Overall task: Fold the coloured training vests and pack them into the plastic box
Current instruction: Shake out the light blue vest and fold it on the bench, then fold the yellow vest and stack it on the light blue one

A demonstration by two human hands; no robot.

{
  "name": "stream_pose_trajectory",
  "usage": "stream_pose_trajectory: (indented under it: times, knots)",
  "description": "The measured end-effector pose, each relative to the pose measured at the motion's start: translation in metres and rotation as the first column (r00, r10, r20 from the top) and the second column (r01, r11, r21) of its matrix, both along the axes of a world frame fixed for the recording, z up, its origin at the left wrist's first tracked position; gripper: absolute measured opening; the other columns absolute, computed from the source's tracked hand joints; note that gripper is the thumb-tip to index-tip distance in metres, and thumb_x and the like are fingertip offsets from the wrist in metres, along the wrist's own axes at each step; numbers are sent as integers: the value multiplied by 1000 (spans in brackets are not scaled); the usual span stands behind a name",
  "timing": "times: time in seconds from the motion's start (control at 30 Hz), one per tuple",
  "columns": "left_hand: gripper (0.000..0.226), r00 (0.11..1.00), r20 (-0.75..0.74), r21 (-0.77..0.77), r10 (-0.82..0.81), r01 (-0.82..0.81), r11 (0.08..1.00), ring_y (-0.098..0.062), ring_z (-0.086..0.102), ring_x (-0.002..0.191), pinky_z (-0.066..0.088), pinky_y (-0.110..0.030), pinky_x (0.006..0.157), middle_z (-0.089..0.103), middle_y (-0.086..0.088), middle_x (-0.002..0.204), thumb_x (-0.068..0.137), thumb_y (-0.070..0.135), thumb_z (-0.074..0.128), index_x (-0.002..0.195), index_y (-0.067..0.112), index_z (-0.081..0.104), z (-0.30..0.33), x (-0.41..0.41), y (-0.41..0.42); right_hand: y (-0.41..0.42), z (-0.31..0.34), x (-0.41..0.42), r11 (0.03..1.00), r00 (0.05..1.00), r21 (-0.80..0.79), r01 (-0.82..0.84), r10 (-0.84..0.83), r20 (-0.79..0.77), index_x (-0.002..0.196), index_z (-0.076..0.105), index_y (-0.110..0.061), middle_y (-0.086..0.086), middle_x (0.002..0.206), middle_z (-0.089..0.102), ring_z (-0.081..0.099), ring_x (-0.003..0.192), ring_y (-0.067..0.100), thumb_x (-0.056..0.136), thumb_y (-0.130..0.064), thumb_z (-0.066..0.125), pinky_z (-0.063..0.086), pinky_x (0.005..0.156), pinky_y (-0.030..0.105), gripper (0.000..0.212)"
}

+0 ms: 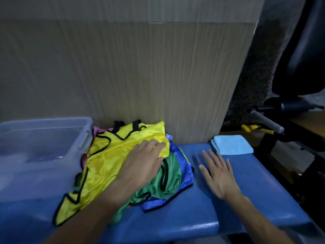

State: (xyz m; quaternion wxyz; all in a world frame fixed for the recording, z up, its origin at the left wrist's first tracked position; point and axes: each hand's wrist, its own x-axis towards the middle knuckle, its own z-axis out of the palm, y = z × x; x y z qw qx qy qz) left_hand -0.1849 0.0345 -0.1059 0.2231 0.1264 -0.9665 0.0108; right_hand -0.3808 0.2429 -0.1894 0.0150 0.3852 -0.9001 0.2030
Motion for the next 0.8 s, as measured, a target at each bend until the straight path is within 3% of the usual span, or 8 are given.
stream_pose_trajectory:
  times: [0.07,0.17,0.27,0.47,0.57,0.63,0.7,0.8]
  knots:
    - [37,993,-50,11,104,-103,995,-23,57,105,49,-39,82,56,8,115,93,48,55,124,28,59,-2,37,-9,-12,17,27,992,997,-111,-53,59,53,159,20,-37,-10,168,15,5,156,13,89,-76,8,3,126,41,81]
    - [62,976,64,82,209,-214,974,-21,49,112,46,-41,86,49,10,121,76,76,52,122,34,56,-10,82,-18,-32,37,74,948,976,-276,-157,192,106,157,30,-35,-11,164,29,16,154,11,99,-69,23,13,126,41,69]
    - [46,963,139,80,229,-241,967,-23,45,115,42,-40,90,47,10,123,80,70,64,110,35,59,-16,105,-25,-50,48,120,897,936,-367,-245,318,153,157,31,-34,-14,161,32,20,151,3,104,-57,39,18,125,35,59]
    - [18,969,-198,325,150,-80,942,-24,52,67,46,-43,57,47,8,74,104,39,48,98,22,46,-3,113,-1,-70,52,169,794,818,-468,-389,531,221,160,19,-37,-23,163,20,11,150,-8,92,-47,70,16,121,17,85]
    - [16,946,-323,552,6,184,814,-16,49,58,40,-42,55,48,3,66,106,37,46,97,25,43,7,110,26,-77,54,176,735,800,-593,-327,550,240,153,38,-29,-14,154,43,35,145,1,88,-44,73,32,118,26,75]
    - [12,939,-334,601,-83,280,749,-12,52,65,41,-37,59,56,5,77,107,34,47,103,23,48,8,107,35,-76,58,174,691,776,-678,-253,563,284,127,61,-30,-12,121,65,58,116,3,89,-44,65,49,101,39,41]
    - [16,942,-302,576,-147,303,759,-5,60,90,48,-27,73,64,12,101,106,36,49,117,24,52,8,104,38,-72,64,166,659,759,-720,-217,578,300,102,66,-29,-5,93,67,60,90,9,92,-36,63,51,84,43,12]
    - [39,960,-218,356,-178,248,901,-2,44,125,36,-18,102,50,17,136,102,41,56,138,30,48,1,103,32,-60,70,148,617,746,-787,-28,537,394,101,67,-14,13,90,68,64,86,19,99,-9,61,57,76,40,8]
